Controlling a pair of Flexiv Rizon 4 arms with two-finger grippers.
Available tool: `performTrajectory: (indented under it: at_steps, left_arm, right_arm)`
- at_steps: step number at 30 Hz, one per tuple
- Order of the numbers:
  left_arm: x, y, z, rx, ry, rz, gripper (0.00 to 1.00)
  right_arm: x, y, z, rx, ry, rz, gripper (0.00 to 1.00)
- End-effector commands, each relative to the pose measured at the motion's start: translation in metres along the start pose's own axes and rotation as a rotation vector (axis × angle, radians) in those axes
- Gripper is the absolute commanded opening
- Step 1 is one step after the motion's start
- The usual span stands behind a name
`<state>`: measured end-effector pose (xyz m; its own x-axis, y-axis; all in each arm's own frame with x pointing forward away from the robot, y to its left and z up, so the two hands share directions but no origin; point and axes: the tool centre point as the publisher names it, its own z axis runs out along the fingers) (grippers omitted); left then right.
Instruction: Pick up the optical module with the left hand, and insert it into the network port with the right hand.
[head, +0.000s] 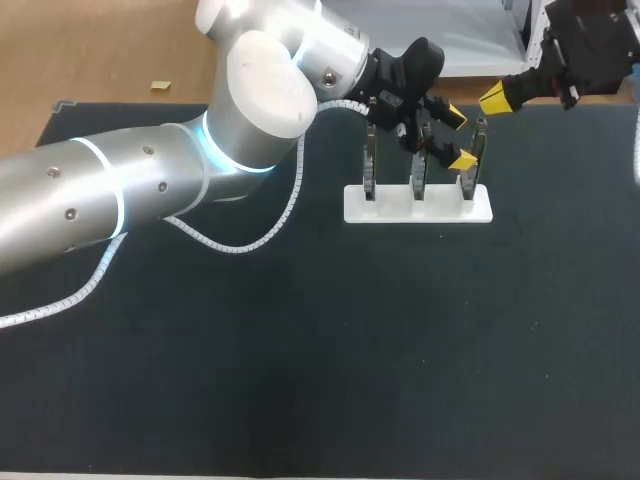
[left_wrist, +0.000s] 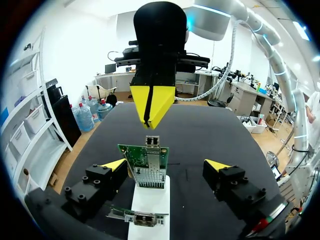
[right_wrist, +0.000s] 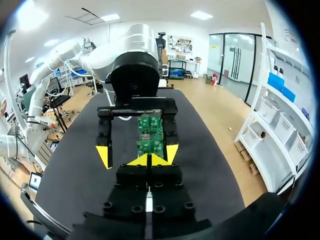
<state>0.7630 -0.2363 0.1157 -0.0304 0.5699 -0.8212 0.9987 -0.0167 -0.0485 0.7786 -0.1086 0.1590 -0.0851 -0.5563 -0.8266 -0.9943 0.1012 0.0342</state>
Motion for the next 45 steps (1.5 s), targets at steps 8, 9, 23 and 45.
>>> performTrajectory:
  at_steps: [8,9,23,45]
  left_arm:
    - [-0.001,0.001,0.000,0.001,0.005,-0.002,1.00]
    - [-0.001,0.001,0.000,0.001,0.005,-0.002,1.00]
    - [-0.001,0.001,0.000,0.001,0.005,-0.002,1.00]
    - [-0.001,0.001,0.000,0.001,0.005,-0.002,1.00]
  right_arm:
    - [0.004,0.002,0.003,-0.008,0.013,0.013,0.00]
    - [0.004,0.002,0.003,-0.008,0.015,0.013,0.00]
    - [0.008,-0.001,0.009,-0.020,0.038,0.021,0.00]
    - [0.020,-0.002,0.020,-0.024,0.040,0.061,0.00]
